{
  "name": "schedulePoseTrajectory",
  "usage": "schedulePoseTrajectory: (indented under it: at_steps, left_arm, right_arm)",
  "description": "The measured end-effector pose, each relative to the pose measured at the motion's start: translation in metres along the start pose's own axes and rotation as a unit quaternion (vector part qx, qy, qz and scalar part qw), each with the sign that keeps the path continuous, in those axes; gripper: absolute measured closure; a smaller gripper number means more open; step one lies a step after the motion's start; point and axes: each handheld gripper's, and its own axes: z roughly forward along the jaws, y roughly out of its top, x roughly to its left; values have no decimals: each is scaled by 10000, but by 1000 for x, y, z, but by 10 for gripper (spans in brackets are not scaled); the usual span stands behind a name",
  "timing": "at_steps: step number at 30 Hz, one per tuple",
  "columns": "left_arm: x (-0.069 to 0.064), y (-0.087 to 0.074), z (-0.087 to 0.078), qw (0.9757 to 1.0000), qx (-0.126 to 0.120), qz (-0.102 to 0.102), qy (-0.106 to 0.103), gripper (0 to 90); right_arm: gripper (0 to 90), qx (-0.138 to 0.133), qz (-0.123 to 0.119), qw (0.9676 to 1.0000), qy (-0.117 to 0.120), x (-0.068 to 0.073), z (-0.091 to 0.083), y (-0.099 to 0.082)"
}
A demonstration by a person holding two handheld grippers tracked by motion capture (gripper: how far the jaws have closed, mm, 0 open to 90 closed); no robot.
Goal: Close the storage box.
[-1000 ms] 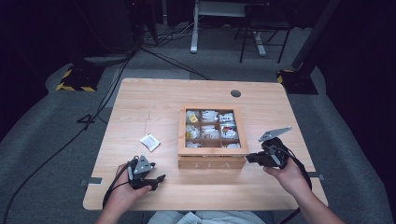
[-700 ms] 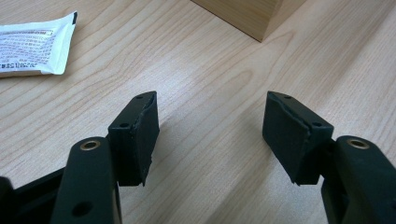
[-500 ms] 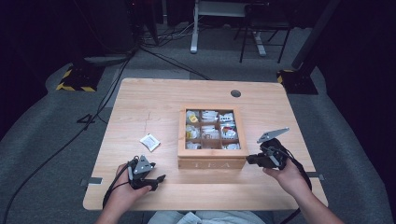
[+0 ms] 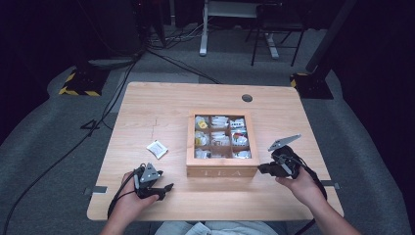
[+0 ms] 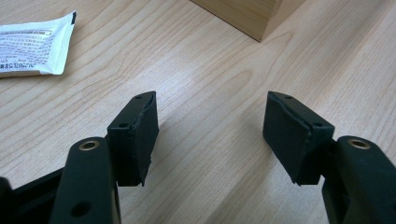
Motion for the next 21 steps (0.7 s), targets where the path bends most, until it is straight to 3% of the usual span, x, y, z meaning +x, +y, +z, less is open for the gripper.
schedulePoseTrajectory:
  at_steps: [14,17,21]
  left_arm:
    - [0,0,0,10000,-2,-12,-10,365]
    - [0,0,0,10000,-2,-4,-10,366]
    - [0,-1,-1,10000,-5,-21,-19,365]
  right_arm:
    - [862,88,-62,9999,-43,1,2,1]
    - [806,75,-62,9999,-58,1,2,0]
    - [725,-139,29,9998,104,-2,-4,0]
